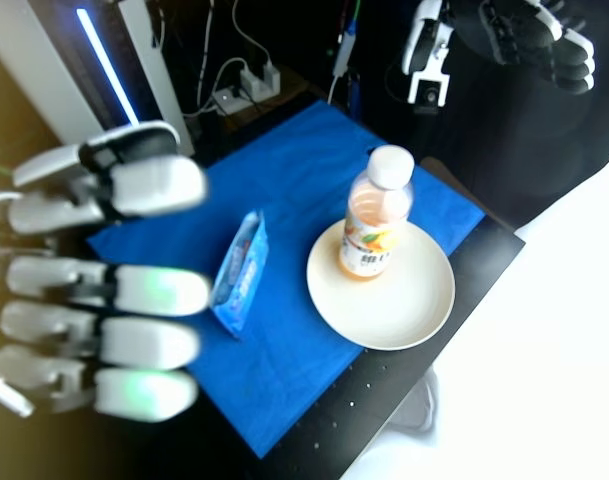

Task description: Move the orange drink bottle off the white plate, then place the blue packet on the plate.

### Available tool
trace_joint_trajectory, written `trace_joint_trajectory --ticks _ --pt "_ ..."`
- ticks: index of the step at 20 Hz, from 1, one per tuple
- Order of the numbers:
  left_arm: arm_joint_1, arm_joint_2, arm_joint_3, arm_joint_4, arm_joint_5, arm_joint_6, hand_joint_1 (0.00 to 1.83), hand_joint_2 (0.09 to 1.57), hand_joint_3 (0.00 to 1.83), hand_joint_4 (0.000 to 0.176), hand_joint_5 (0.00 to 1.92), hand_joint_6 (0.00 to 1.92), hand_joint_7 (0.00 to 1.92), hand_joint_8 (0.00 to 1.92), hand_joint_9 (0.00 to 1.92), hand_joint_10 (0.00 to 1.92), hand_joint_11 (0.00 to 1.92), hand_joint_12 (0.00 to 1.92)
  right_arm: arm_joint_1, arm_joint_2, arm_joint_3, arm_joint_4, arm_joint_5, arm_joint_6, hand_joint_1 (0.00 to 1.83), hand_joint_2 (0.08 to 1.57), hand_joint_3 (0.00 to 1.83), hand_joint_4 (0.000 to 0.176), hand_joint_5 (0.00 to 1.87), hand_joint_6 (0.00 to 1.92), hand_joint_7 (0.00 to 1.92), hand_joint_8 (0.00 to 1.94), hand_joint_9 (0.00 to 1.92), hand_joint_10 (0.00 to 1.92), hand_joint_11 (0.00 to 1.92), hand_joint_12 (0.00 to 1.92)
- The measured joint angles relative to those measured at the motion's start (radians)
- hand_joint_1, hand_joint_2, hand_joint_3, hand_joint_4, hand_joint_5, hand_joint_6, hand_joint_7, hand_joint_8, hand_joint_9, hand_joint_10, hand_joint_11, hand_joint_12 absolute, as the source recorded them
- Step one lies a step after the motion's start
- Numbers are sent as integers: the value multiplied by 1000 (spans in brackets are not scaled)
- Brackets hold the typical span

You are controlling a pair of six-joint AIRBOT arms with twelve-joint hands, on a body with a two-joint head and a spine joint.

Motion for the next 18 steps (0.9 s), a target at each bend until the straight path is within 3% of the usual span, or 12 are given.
trace_joint_trajectory --ticks 1,3,4,5,6,9,10,12,13,15,17,18 --pt "0 0 0 0 2 0 591 846 24 89 11 2 36 1 0 0 0 0 0 -3 0 -2 -1 0 667 749 3 86 259 1 207 0 277 2 307 165" --pt "-10 -3 12 19 17 -4 621 862 24 120 18 4 37 1 0 0 0 0 0 -3 0 -3 0 0 681 759 6 86 269 4 188 0 259 0 308 154" --pt "-30 -13 30 41 36 -19 633 871 24 122 11 1 34 0 0 0 0 0 0 -3 0 -2 0 0 690 760 5 86 276 6 169 0 237 0 316 155" --pt "-56 -24 50 61 60 -43 652 870 20 114 12 1 34 0 0 0 0 0 0 -3 0 -2 0 0 692 748 0 86 276 6 159 0 226 0 319 155" --pt "-91 -44 85 108 91 -85 648 880 20 95 7 0 48 5 23 8 0 0 0 -4 0 -3 1 0 709 739 0 82 284 8 156 0 221 0 325 156" --pt "-183 -108 177 280 204 -216 609 909 22 88 0 0 46 2 21 5 0 0 0 -8 0 -4 2 0 716 724 0 80 284 5 172 6 243 8 339 163" --pt "-201 -120 195 334 244 -246 605 909 18 90 0 0 38 0 14 2 0 0 0 -10 0 -8 2 0 727 725 0 80 290 7 168 3 245 8 333 162" --pt "-244 -140 231 483 332 -330 619 873 0 121 0 0 17 0 16 2 0 0 0 -13 0 -5 1 0 728 721 0 90 303 9 134 0 210 0 302 150" --pt "-256 -150 249 532 353 -370 611 836 0 123 0 0 8 0 21 3 0 0 0 -13 0 -5 0 0 722 723 0 92 300 7 128 0 205 0 297 148" --pt "-294 -173 294 653 403 -470 582 830 0 93 0 0 4 0 34 7 0 0 0 -15 0 -11 2 0 717 723 0 89 292 2 147 7 228 9 313 157" --pt "-338 -190 316 797 449 -545 593 839 0 77 0 0 6 1 21 1 0 0 0 -21 0 -11 2 0 704 707 0 89 295 4 177 16 257 18 336 169" --pt "-343 -194 319 827 452 -571 599 819 0 83 0 0 16 5 30 5 16 7 0 -22 0 -11 2 0 709 708 0 84 298 5 172 11 255 15 340 171"
